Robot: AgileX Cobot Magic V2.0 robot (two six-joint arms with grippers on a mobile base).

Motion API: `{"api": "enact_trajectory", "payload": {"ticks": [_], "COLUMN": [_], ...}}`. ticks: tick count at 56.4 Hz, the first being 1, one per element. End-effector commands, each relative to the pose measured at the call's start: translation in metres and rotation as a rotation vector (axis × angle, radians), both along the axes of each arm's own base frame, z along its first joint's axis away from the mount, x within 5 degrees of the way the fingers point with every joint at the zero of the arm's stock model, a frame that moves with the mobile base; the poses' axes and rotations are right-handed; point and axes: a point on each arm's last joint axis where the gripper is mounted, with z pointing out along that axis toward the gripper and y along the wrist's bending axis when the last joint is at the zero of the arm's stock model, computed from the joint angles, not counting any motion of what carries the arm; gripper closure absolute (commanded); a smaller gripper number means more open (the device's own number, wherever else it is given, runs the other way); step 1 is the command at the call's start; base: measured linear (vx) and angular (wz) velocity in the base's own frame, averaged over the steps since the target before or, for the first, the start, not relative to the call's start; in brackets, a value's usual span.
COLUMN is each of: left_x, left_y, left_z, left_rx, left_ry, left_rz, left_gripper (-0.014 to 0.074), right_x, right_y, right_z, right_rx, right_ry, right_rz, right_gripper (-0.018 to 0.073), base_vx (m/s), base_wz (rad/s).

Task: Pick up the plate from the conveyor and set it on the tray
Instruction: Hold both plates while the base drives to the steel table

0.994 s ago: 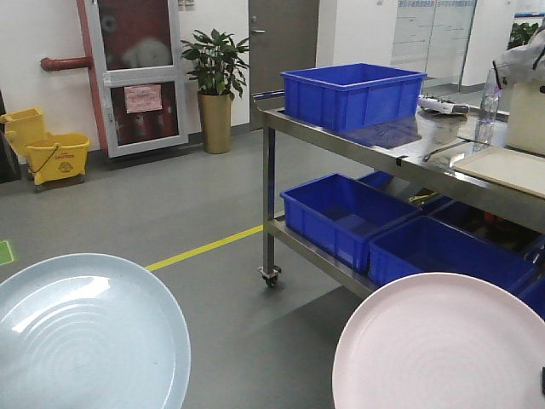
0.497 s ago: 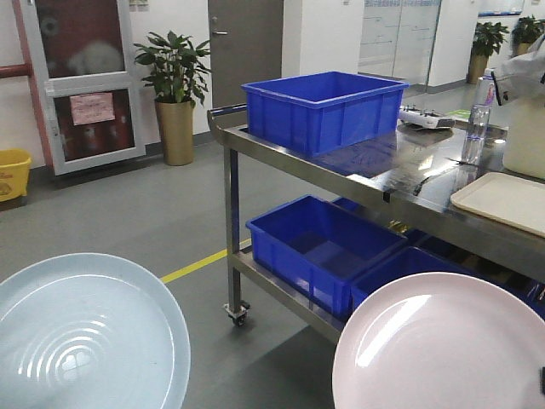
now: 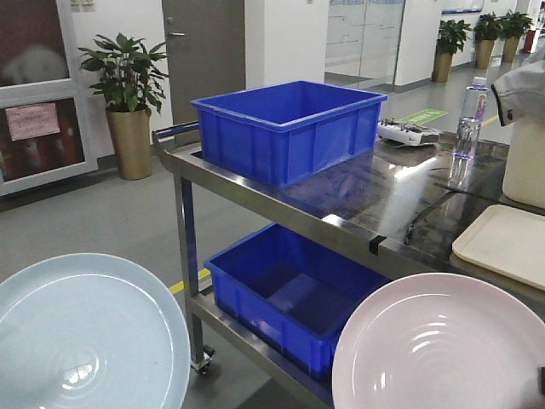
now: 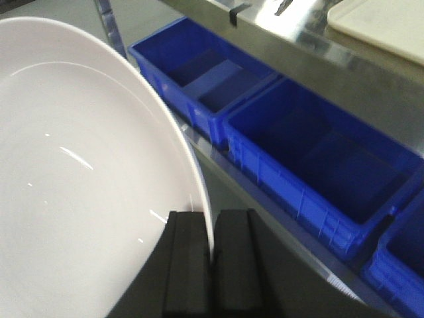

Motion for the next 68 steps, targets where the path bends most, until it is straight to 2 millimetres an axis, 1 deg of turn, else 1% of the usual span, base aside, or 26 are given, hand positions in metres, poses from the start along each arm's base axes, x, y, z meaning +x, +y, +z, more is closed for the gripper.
{"api": "enact_trajectory", "payload": {"ticks": [1, 18, 34, 50, 68], "left_x": [0.0016, 0.0016, 0.0016, 0.0016, 0.0016], "left_y": [0.0002, 0.0002, 0.0002, 0.0002, 0.0002], "left_z": [0.0173, 0.0173, 0.0173, 0.0173, 0.0173], "left_rx": [-0.037, -0.037, -0.037, -0.037, -0.037], "left_ry": [-0.107, -0.107, -0.107, -0.107, -0.107], "left_rz": [0.019, 0.019, 0.019, 0.019, 0.019], "left_gripper": [0.0602, 0.0602, 0.0602, 0.0602, 0.0602], "right_x": [0.0013, 0.0013, 0.0013, 0.0012, 0.0012], "right_y": [0.0008, 0.0008, 0.0008, 0.0006, 0.0006], "right_z": [0.0166, 0.0167, 0.0167, 0.0164, 0.0164], "right_rx": [0.016, 0.016, 0.016, 0.015, 0.015], "right_ry": [-0.114, -0.114, -0.114, -0.111, -0.111], "right_rz": [0.02, 0.021, 0.021, 0.019, 0.019], "right_gripper": [0.0568, 0.0568, 0.0568, 0.0568, 0.0568], "base_vx": [0.49, 0.46, 0.41, 0.35, 0.3], "base_wz": [-0.15, -0.22, -0.41, -0.58, -0.74]}}
